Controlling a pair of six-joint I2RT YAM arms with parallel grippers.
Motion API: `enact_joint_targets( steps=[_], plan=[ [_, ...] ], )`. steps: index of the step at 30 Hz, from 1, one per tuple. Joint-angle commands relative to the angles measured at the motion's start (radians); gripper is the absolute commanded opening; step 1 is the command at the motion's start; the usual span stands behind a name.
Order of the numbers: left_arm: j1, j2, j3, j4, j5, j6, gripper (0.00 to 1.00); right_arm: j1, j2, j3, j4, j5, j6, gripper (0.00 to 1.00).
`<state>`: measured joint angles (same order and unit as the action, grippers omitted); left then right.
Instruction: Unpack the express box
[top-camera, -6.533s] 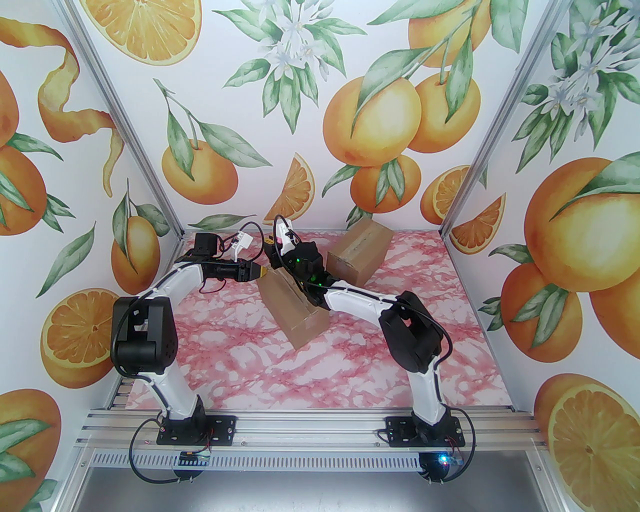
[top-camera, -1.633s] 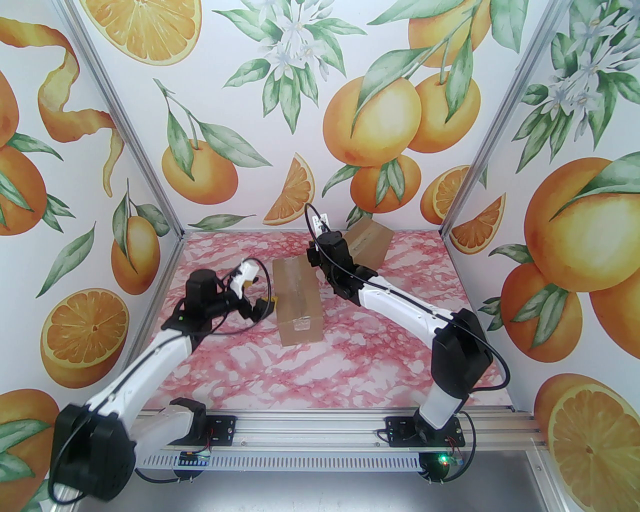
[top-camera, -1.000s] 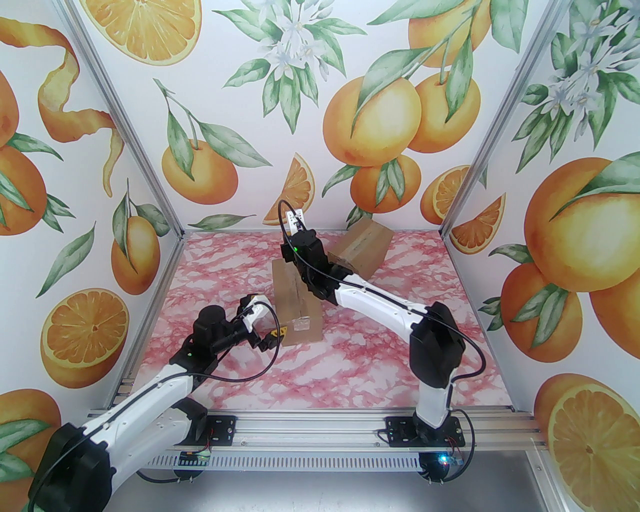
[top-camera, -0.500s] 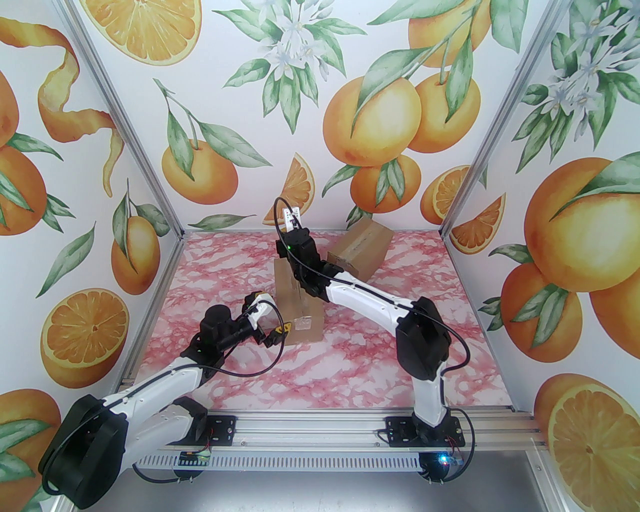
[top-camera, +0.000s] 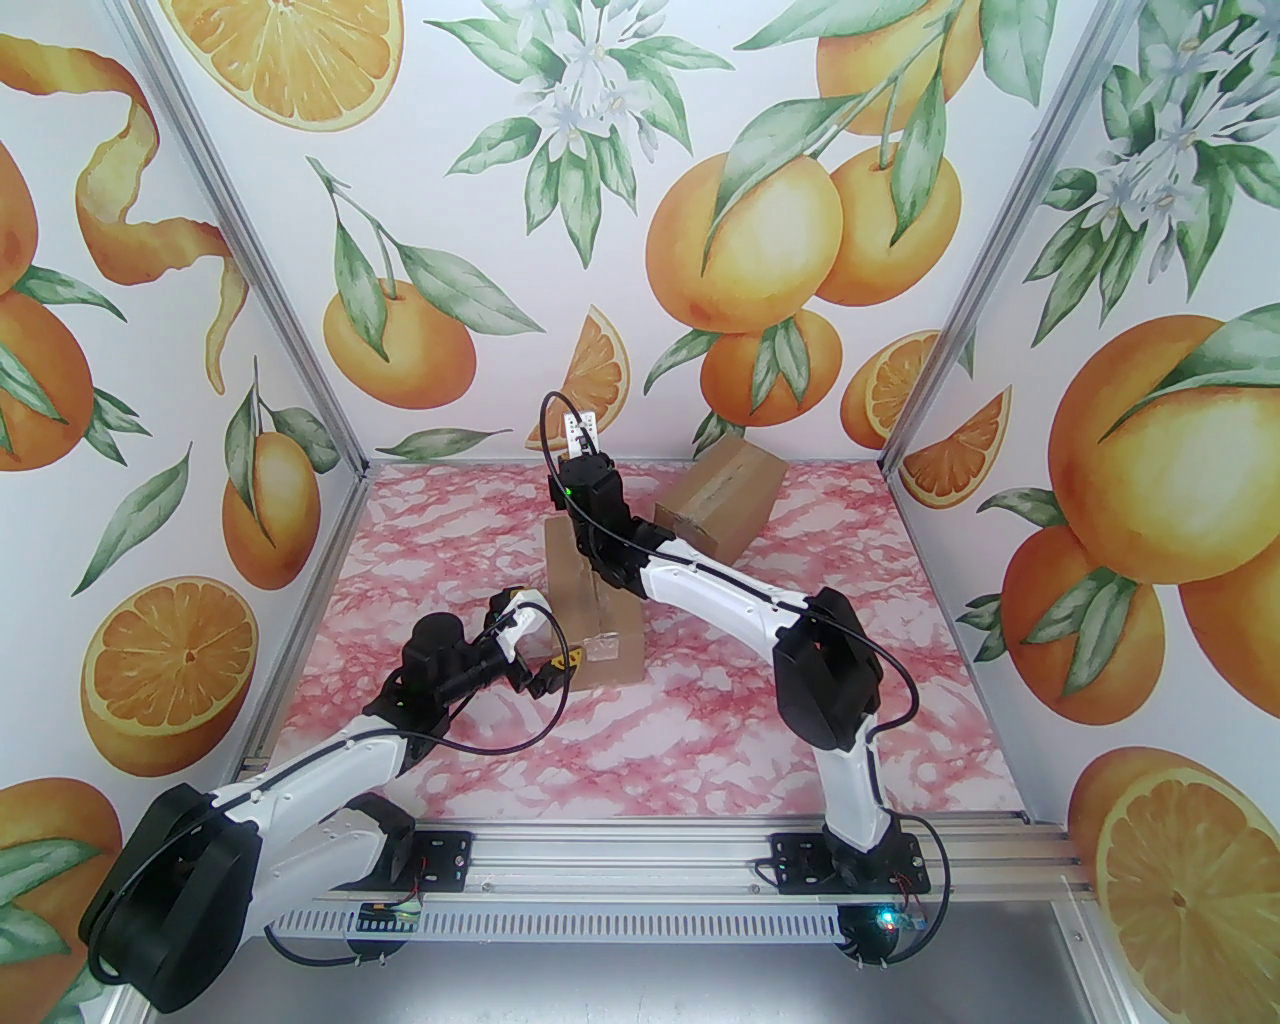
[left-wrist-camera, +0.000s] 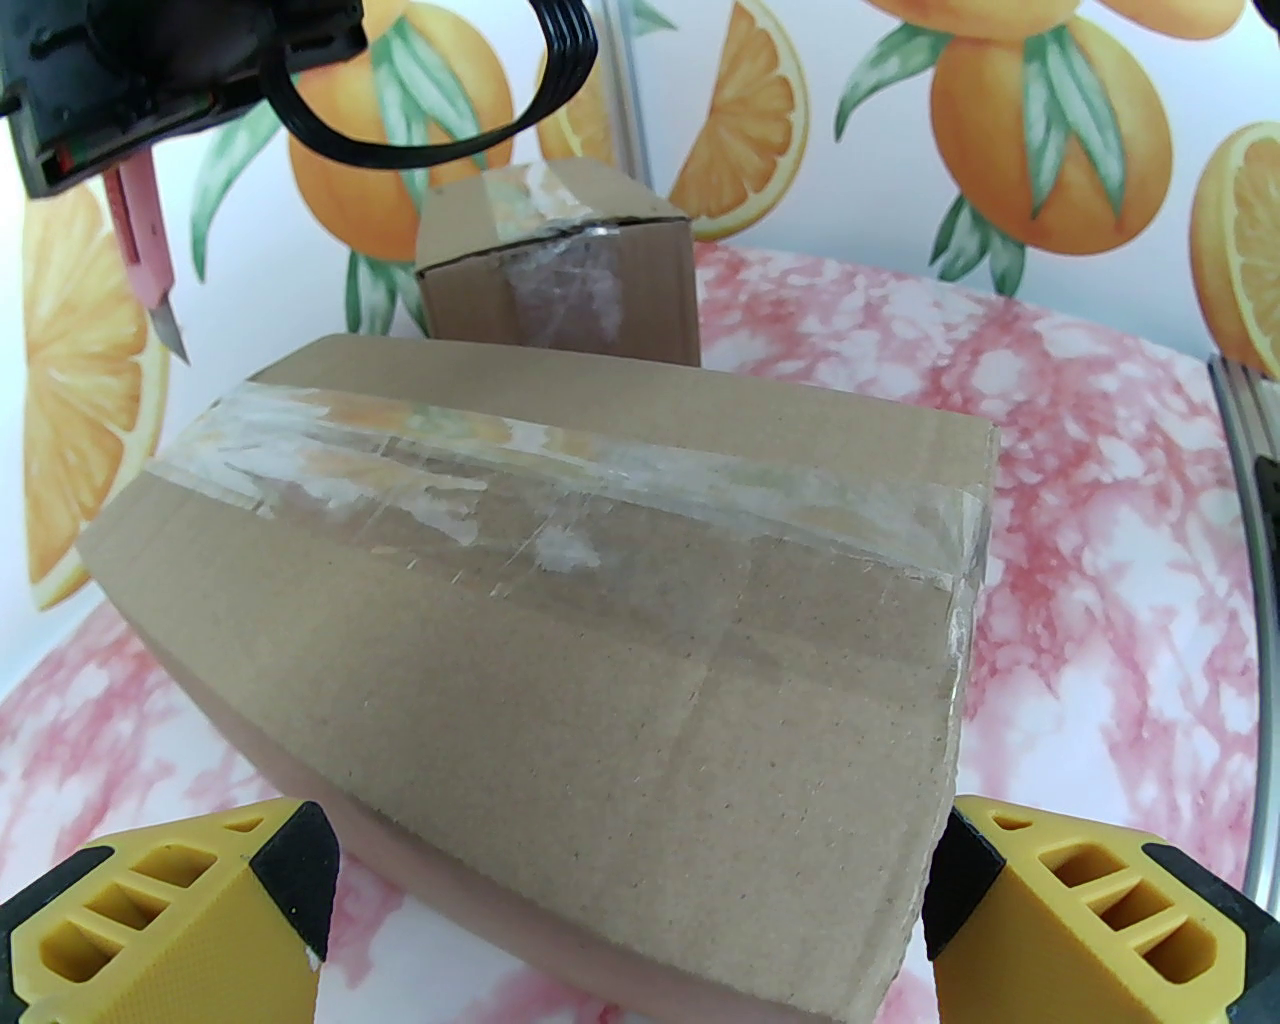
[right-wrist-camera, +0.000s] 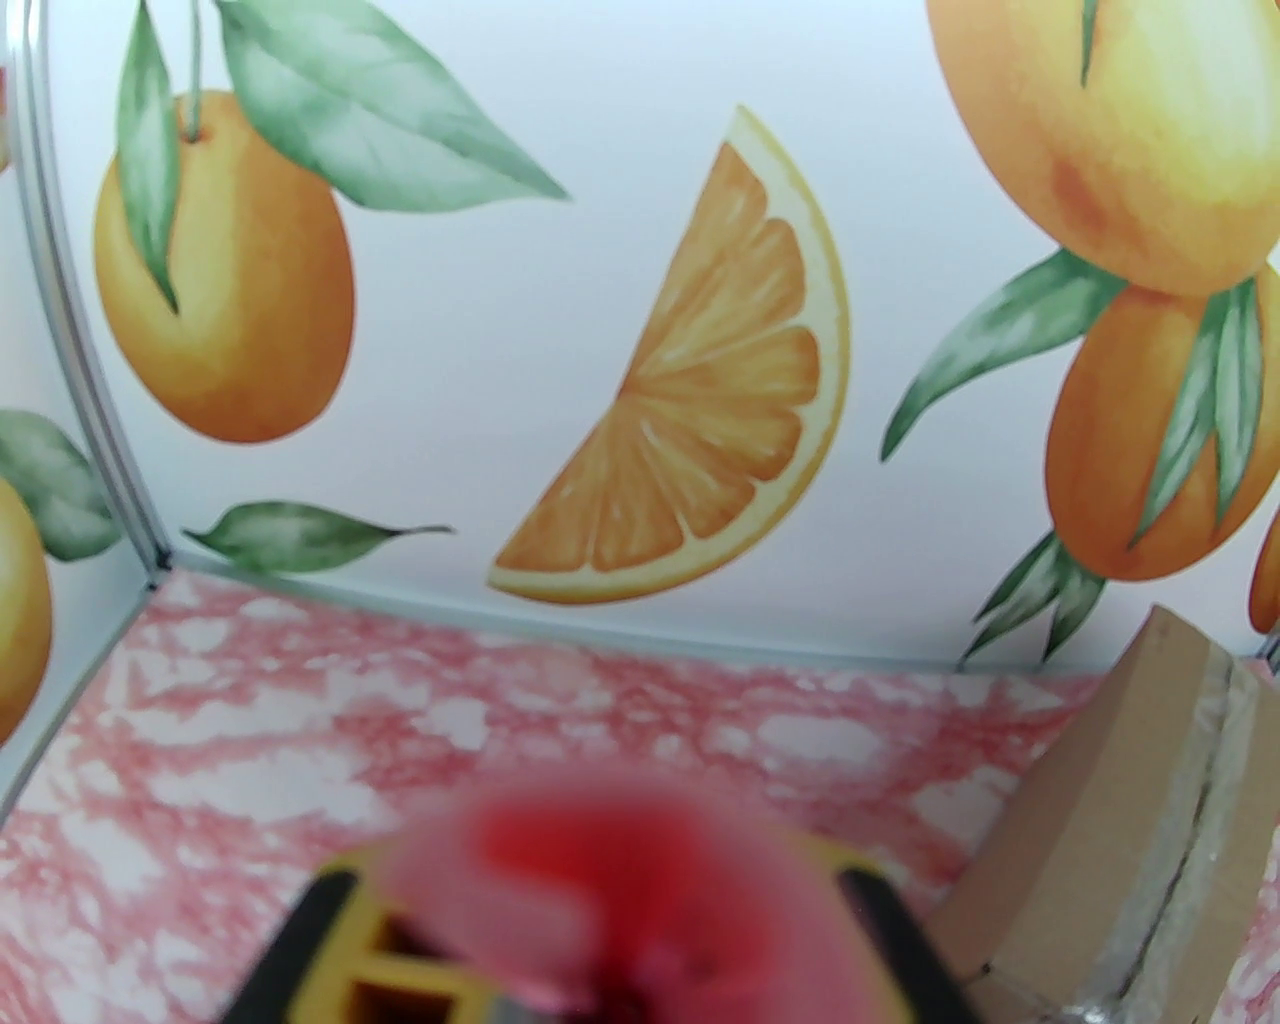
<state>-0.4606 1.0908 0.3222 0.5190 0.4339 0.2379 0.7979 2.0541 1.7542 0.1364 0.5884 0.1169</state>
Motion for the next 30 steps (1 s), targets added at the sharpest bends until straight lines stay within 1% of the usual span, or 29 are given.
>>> enact_joint_targets(
  steps=[1,10,17,21,25,30],
  plan=[
    [-0.006,0.012,-0.008,0.017,0.003,-0.021,1.0,0.006,0.035,0.029,0.015,0.027,0.017,0.0],
    [-0.007,0.047,-0.003,0.034,0.004,-0.046,1.0,0.005,0.056,0.037,-0.004,0.033,0.02,0.0],
    [-0.007,0.055,0.002,0.03,-0.015,-0.058,1.0,0.005,0.066,0.043,-0.021,0.031,0.034,0.0],
    [-0.007,0.055,0.003,0.028,-0.037,-0.066,1.0,0.006,0.062,0.045,-0.035,0.027,0.042,0.0],
    [-0.007,0.057,0.0,0.04,-0.061,-0.078,1.0,0.015,0.051,0.037,-0.037,0.049,0.04,0.0],
    [-0.008,0.055,-0.009,0.041,-0.063,-0.085,1.0,0.017,0.028,0.005,-0.013,0.066,0.036,0.0]
  ],
)
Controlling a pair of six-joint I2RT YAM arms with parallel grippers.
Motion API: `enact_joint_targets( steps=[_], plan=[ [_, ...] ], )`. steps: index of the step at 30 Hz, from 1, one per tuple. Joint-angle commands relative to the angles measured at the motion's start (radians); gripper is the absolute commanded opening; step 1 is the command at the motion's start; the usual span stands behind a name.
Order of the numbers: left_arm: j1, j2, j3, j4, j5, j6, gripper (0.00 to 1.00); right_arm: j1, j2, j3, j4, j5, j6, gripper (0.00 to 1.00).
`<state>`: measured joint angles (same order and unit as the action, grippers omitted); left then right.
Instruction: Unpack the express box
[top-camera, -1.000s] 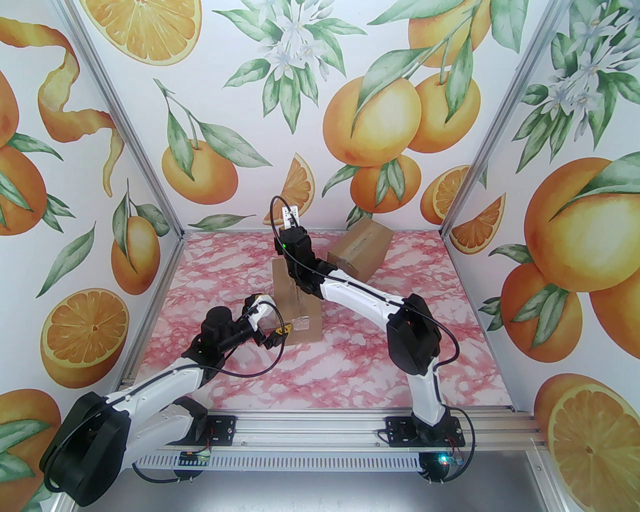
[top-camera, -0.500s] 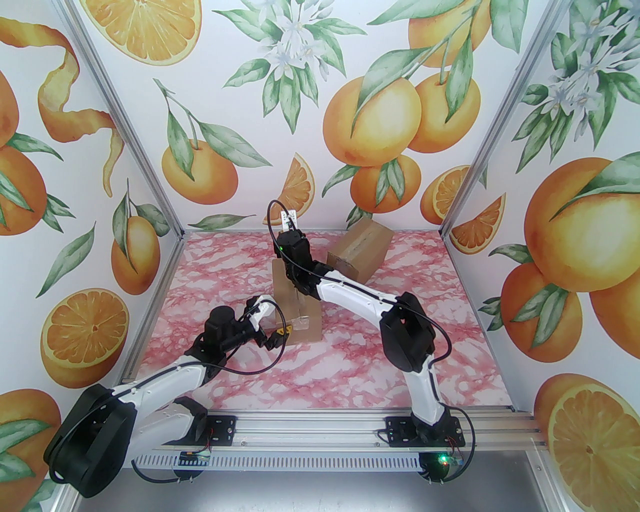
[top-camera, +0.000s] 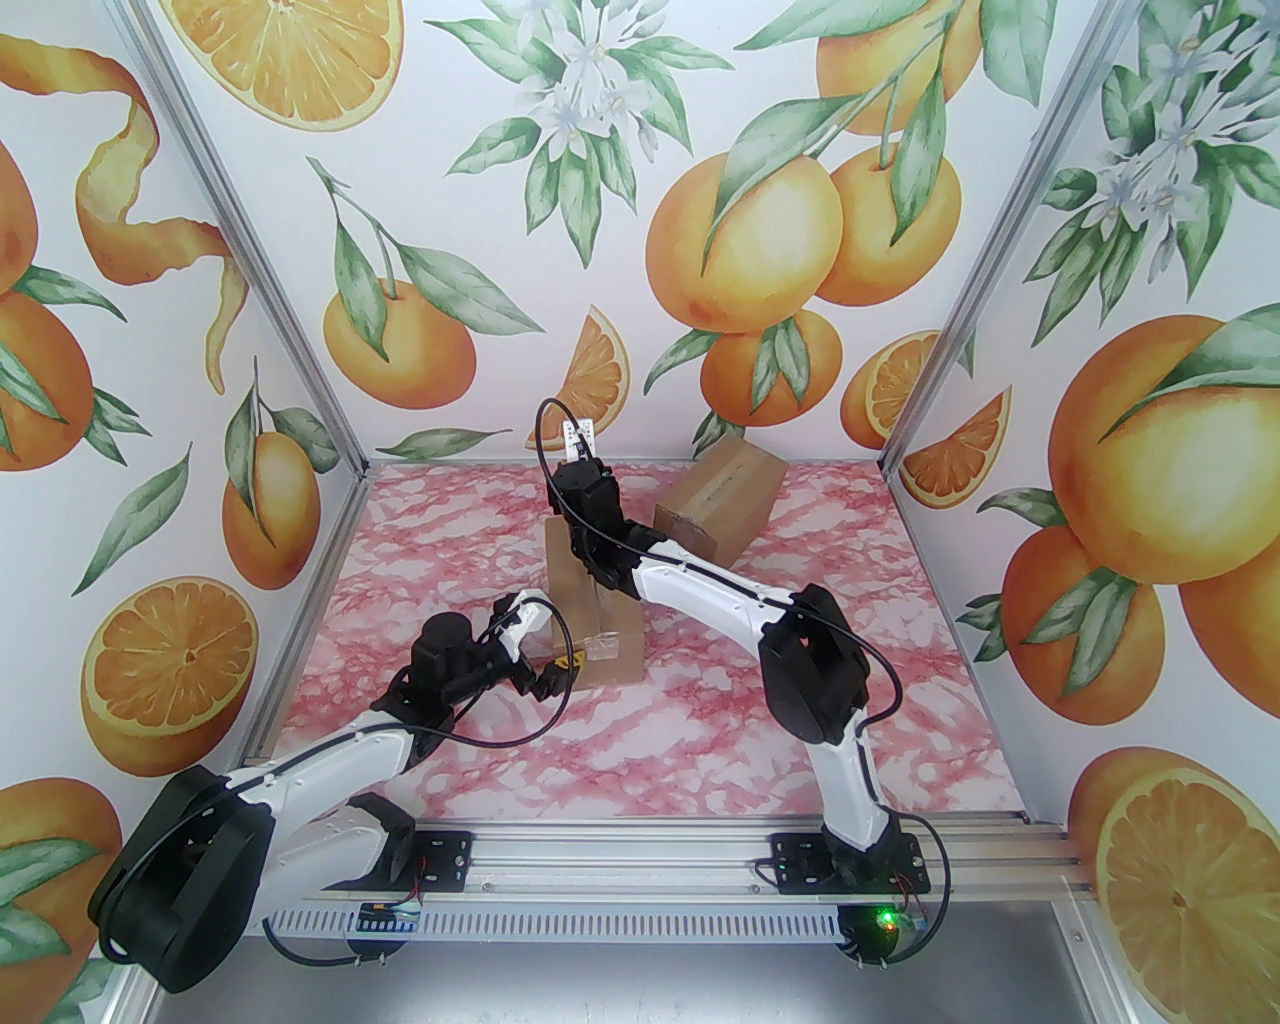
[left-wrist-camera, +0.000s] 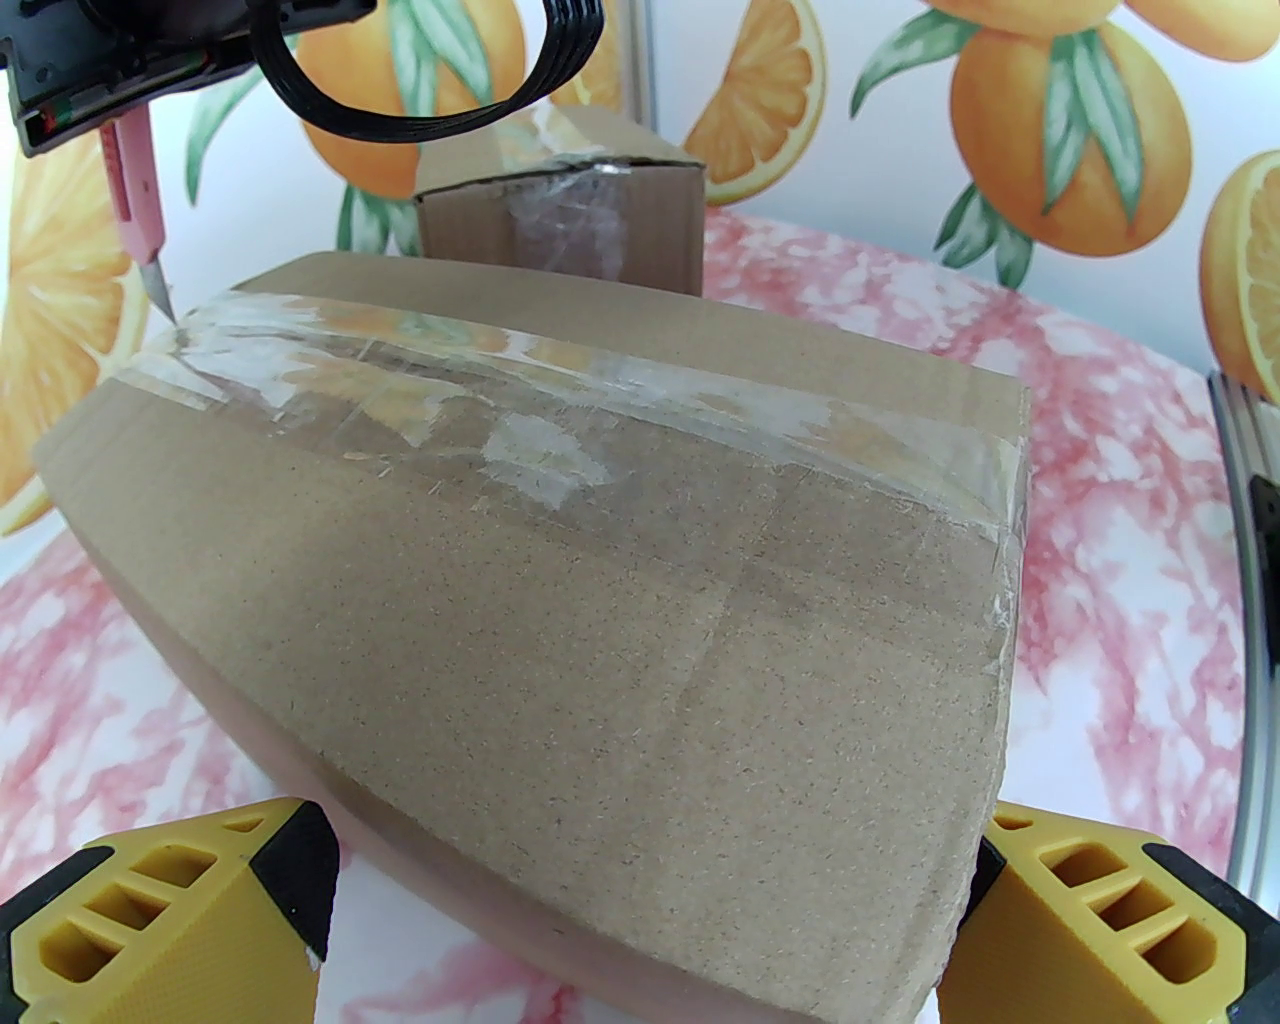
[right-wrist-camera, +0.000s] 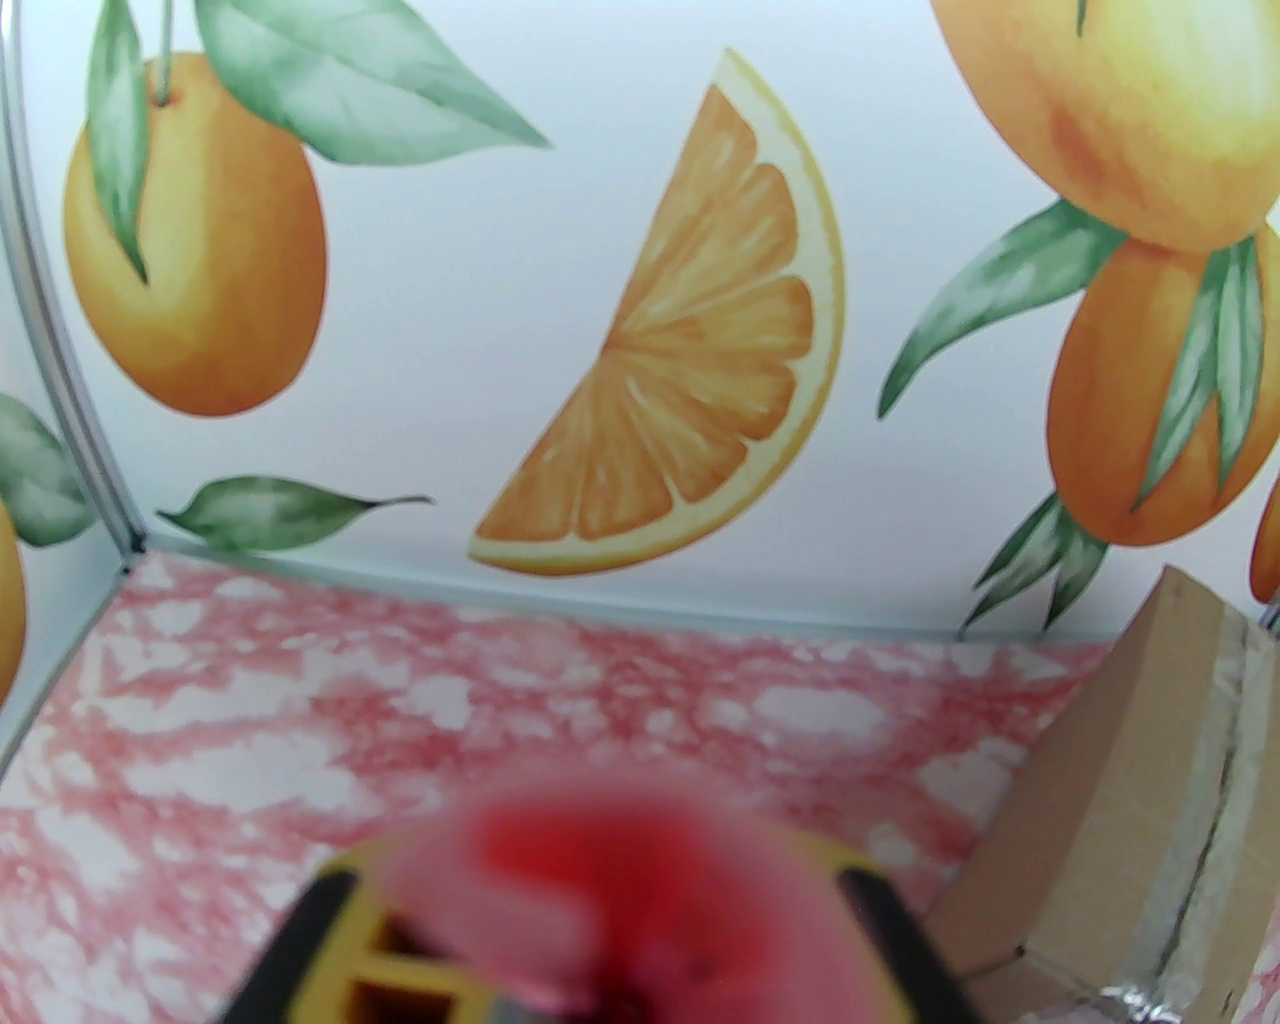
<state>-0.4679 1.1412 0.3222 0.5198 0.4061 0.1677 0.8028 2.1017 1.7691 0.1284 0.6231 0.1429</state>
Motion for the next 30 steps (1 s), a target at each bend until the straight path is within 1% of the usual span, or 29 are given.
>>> enact_joint_targets(
  steps=[1,18,30],
  plan=[
    [-0.001,0.004,-0.009,0.038,-0.035,-0.017,1.0,0.012,-0.022,-0.01,-0.008,0.034,0.008,0.0],
    [-0.002,-0.006,-0.017,0.034,-0.083,-0.058,1.0,0.026,-0.05,-0.054,-0.027,0.03,0.029,0.0],
    [-0.025,0.003,-0.029,0.077,-0.169,-0.138,1.0,0.049,-0.084,-0.084,-0.072,0.042,0.054,0.0]
  ],
)
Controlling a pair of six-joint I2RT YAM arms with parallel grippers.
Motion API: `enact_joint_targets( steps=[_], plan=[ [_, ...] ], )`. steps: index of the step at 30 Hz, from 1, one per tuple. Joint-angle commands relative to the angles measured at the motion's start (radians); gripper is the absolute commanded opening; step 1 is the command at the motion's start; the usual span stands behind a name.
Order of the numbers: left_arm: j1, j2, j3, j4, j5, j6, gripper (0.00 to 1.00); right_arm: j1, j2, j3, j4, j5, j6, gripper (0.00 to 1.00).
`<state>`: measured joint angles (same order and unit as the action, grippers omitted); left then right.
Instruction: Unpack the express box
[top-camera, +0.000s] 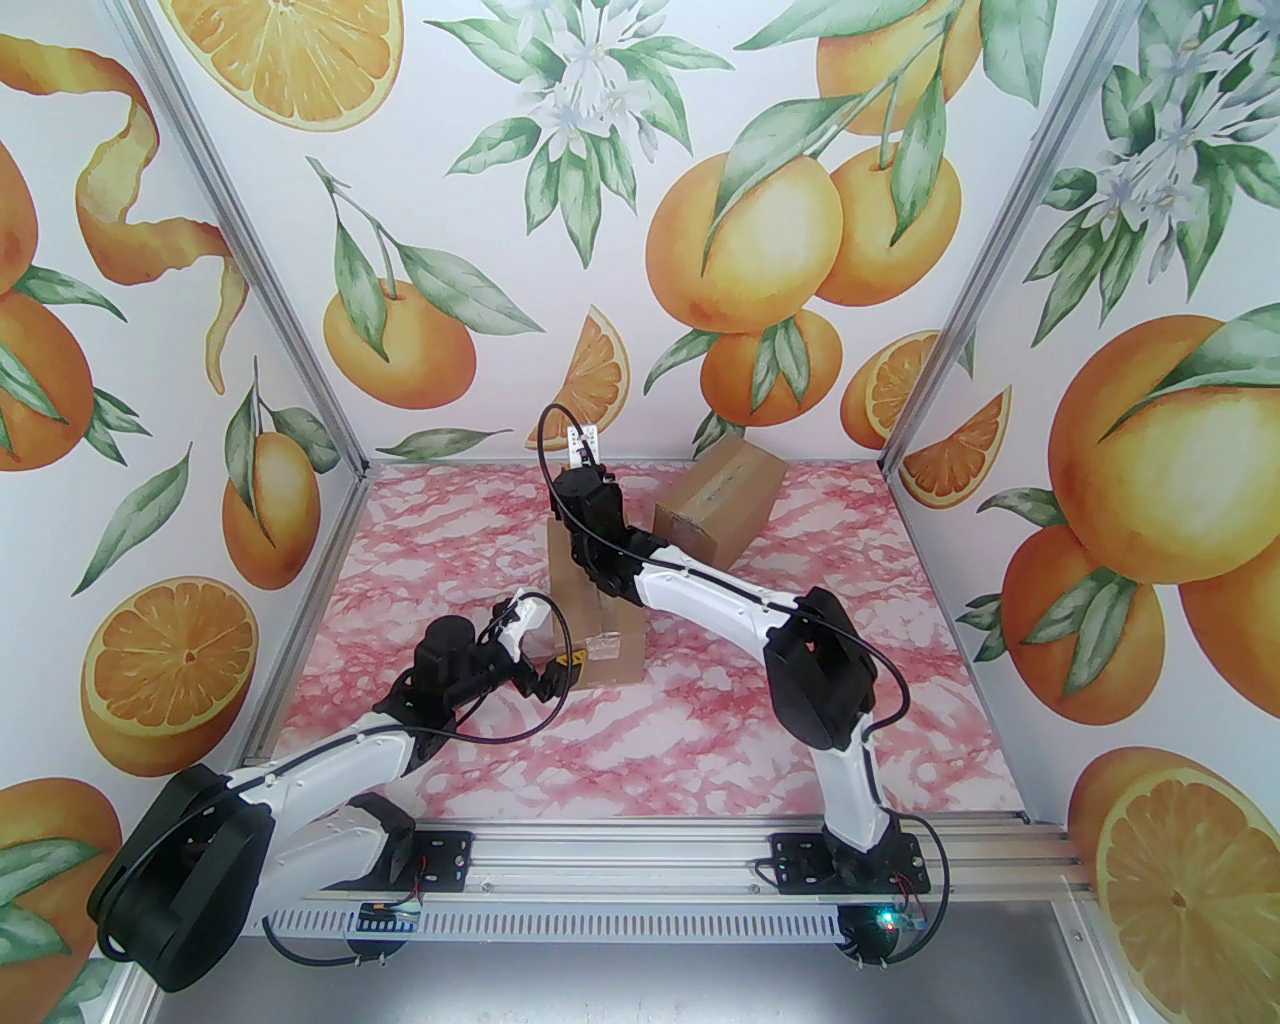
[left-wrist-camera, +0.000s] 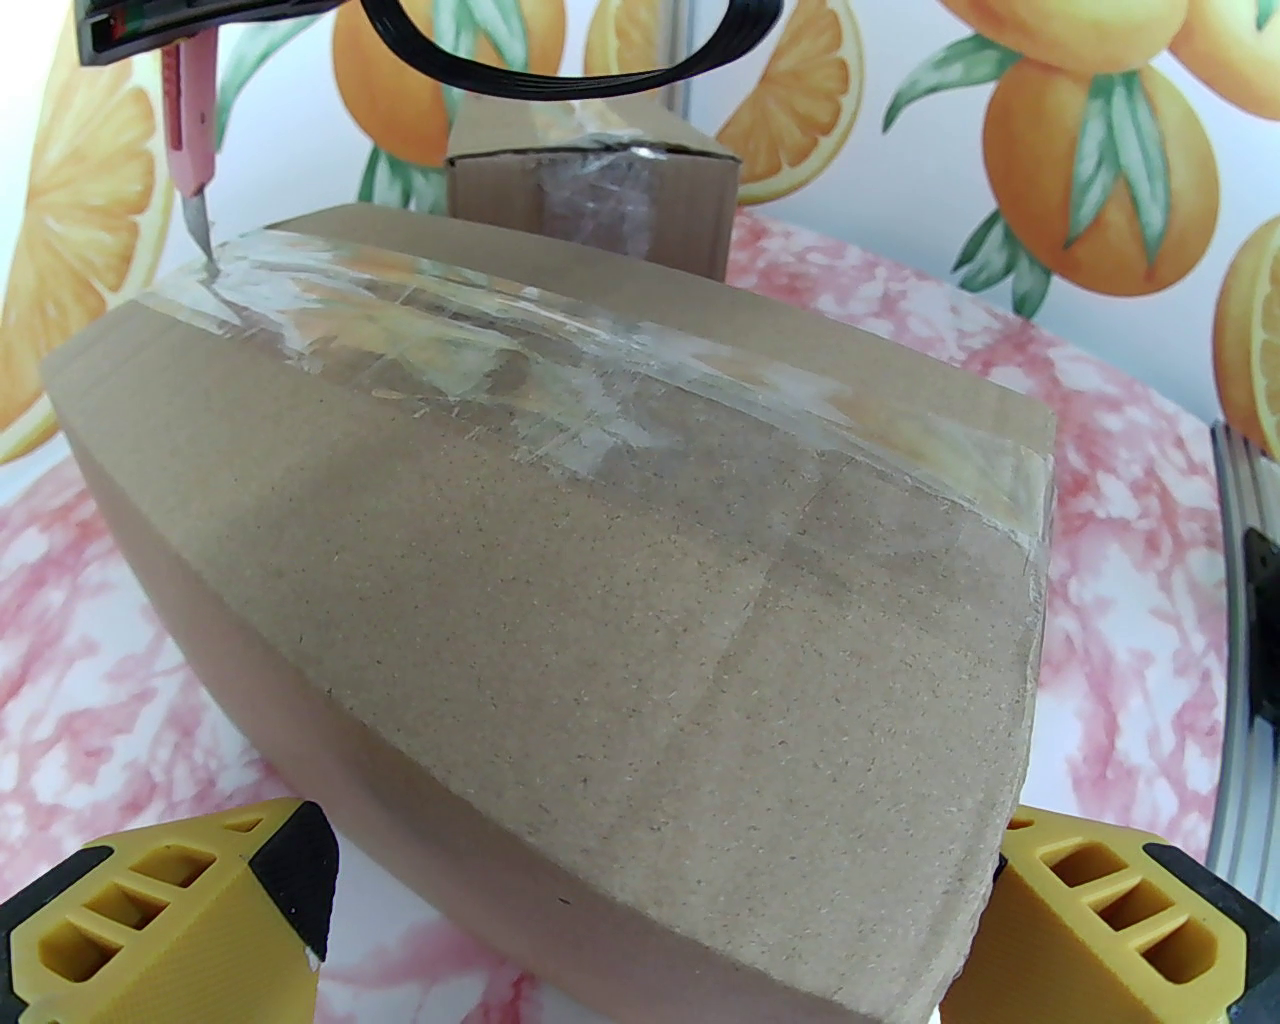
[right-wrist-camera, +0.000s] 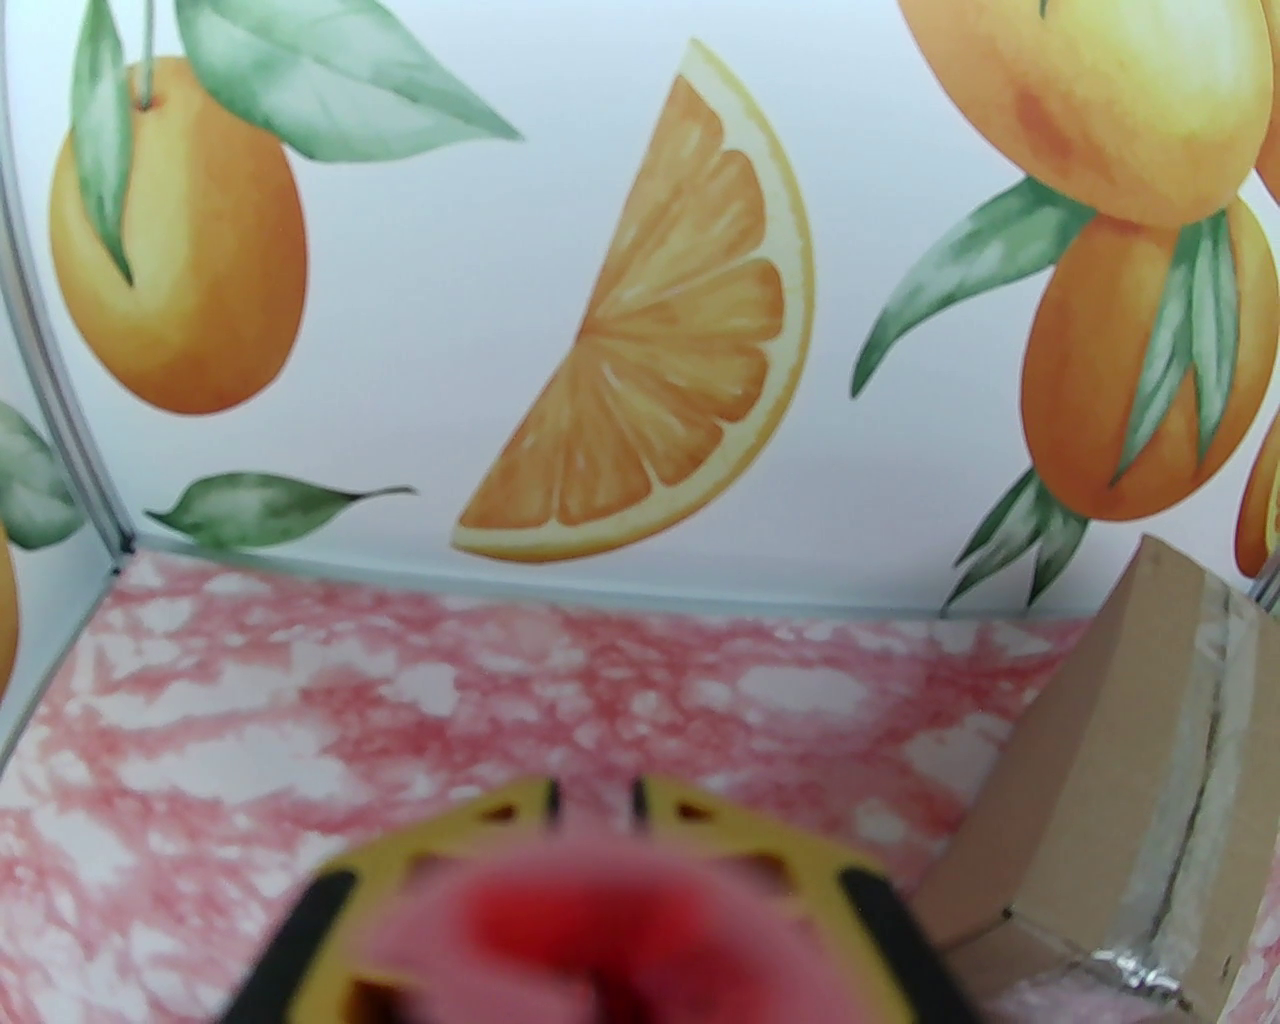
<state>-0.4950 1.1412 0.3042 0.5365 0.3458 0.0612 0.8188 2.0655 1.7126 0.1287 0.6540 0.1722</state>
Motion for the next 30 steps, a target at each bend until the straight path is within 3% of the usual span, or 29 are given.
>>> enact_joint_targets(
  steps=[1,19,30],
  plan=[
    [0.001,0.003,-0.01,0.061,-0.114,-0.032,1.0,0.035,-0.051,-0.031,-0.074,0.016,0.027,0.0],
    [-0.024,0.0,-0.017,0.073,-0.231,-0.133,1.0,0.06,-0.114,-0.109,-0.086,0.045,0.041,0.0],
    [-0.099,-0.004,0.004,0.078,-0.344,-0.164,1.0,0.08,-0.121,-0.09,-0.142,0.058,0.085,0.0]
  ],
)
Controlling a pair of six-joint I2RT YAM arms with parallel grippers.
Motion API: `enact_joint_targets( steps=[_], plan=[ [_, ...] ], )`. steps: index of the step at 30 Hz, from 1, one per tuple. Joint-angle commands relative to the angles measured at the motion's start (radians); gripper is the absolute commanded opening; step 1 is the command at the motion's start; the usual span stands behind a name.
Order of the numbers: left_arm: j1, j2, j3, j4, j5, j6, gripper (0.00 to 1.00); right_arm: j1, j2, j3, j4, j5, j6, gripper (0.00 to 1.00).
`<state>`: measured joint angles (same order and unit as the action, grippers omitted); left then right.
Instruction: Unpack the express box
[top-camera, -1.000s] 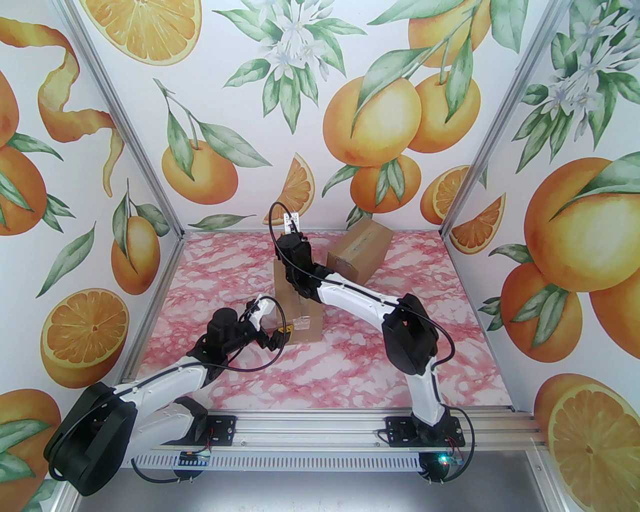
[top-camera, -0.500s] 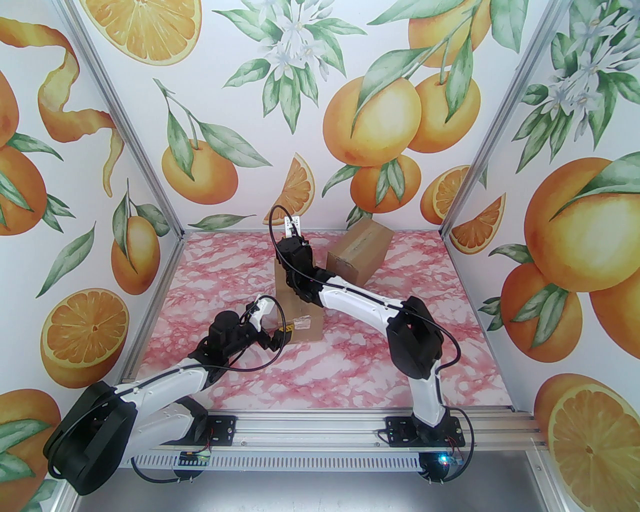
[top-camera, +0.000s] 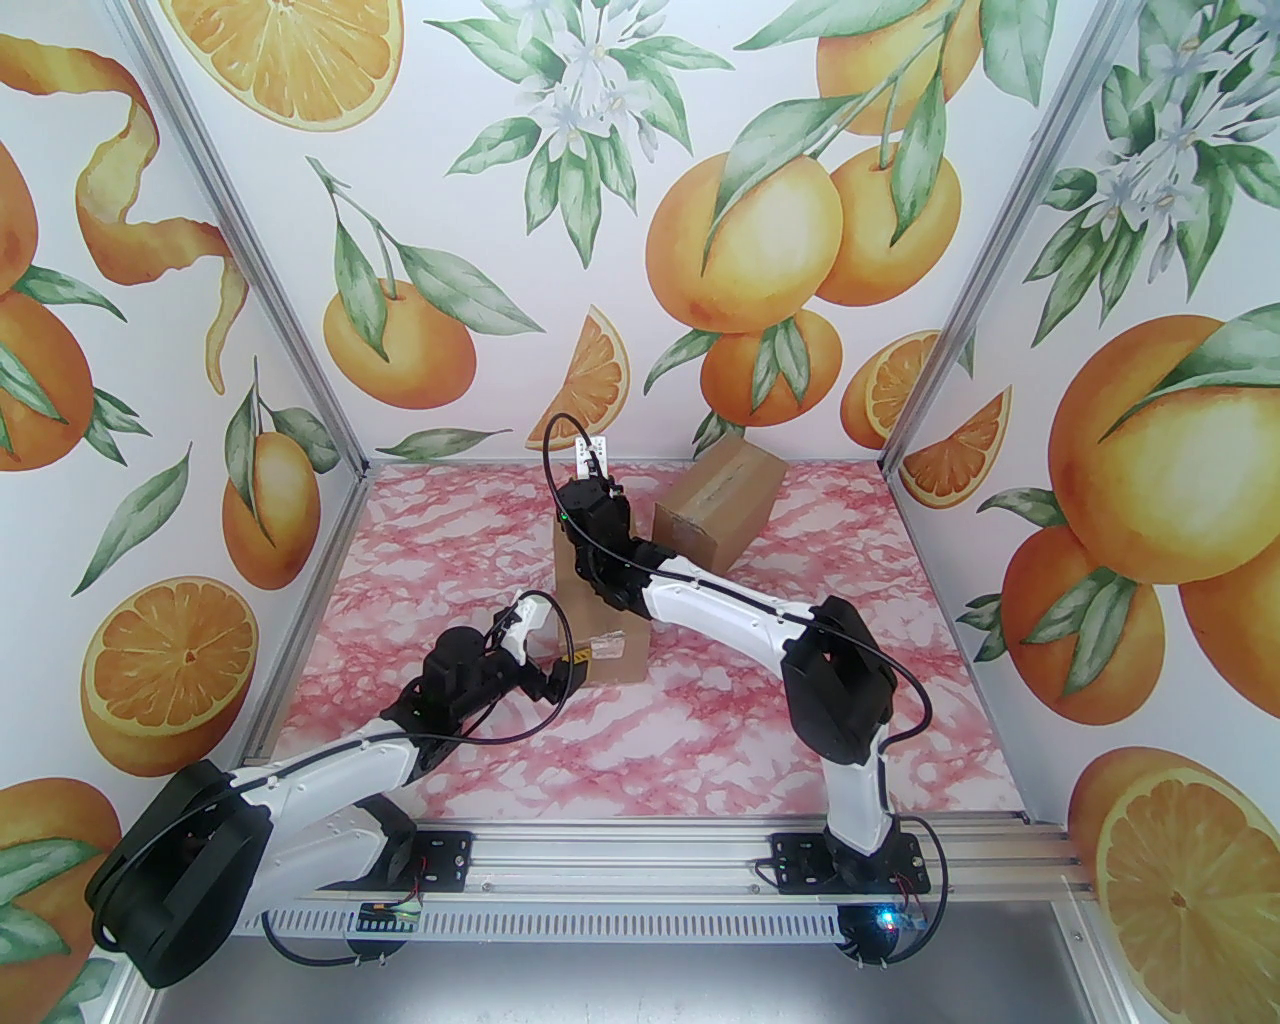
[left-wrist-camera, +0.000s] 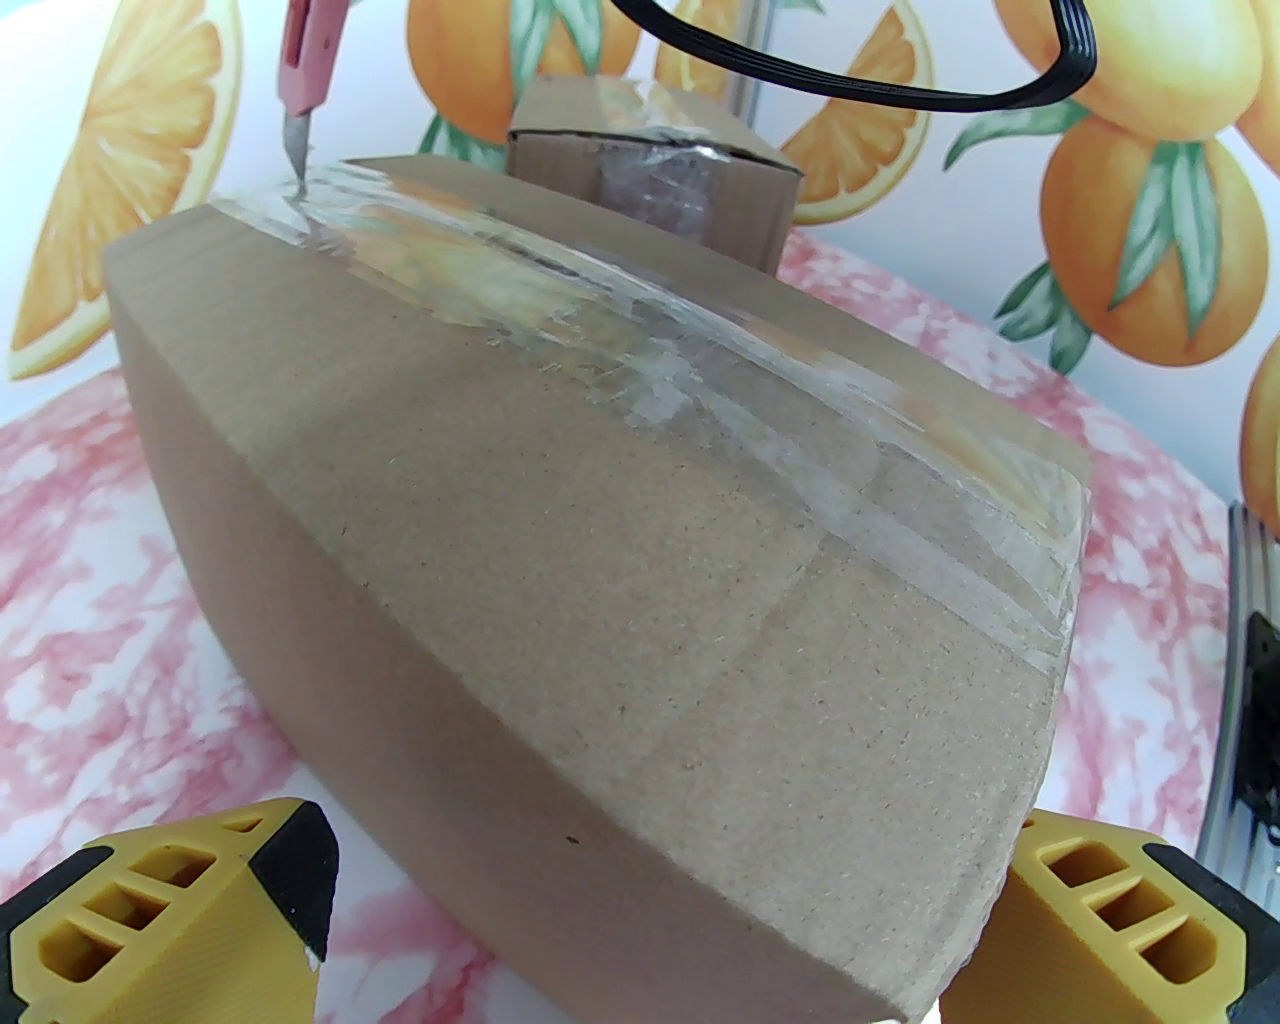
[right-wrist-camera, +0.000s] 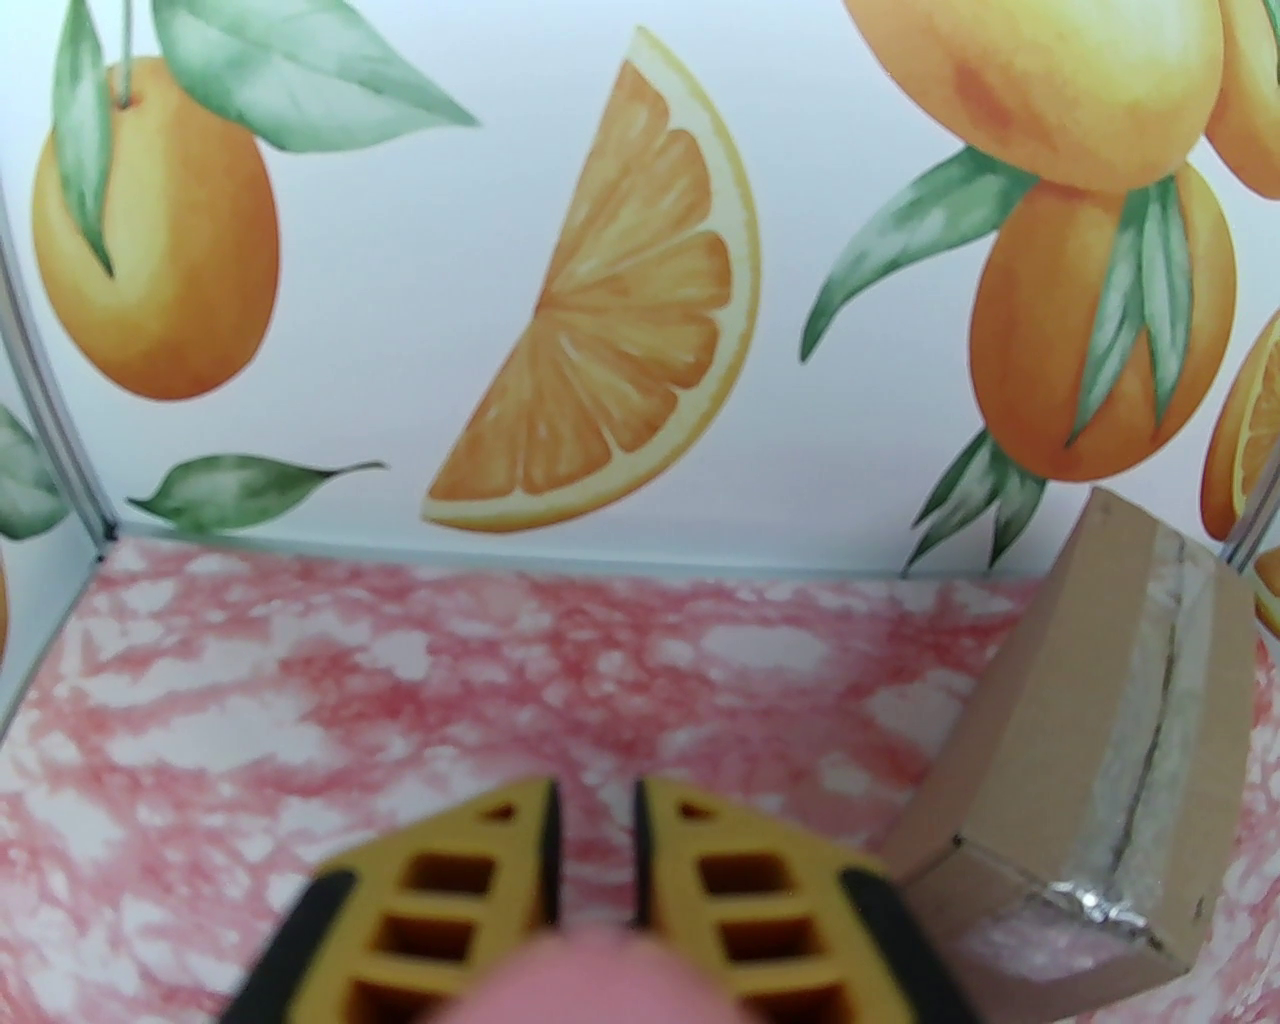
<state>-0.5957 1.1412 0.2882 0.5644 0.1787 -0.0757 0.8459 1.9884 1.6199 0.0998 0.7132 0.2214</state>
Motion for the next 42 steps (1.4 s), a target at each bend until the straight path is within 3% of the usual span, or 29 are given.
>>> enact_joint_targets(
  steps=[1,14,27,42],
  plan=[
    [-0.003,-0.006,0.019,0.052,-0.189,-0.031,1.0,0.056,-0.045,0.003,-0.121,0.001,0.036,0.0],
    [-0.007,-0.054,-0.014,0.029,-0.303,-0.056,1.0,0.067,-0.112,-0.074,-0.116,-0.014,0.041,0.0],
    [-0.016,-0.038,-0.002,0.038,-0.297,-0.071,1.0,0.083,-0.122,-0.064,-0.162,0.035,0.054,0.0],
    [-0.028,-0.031,0.022,-0.029,-0.12,-0.001,1.0,-0.046,-0.103,-0.012,-0.079,-0.062,0.033,0.0]
  ],
)
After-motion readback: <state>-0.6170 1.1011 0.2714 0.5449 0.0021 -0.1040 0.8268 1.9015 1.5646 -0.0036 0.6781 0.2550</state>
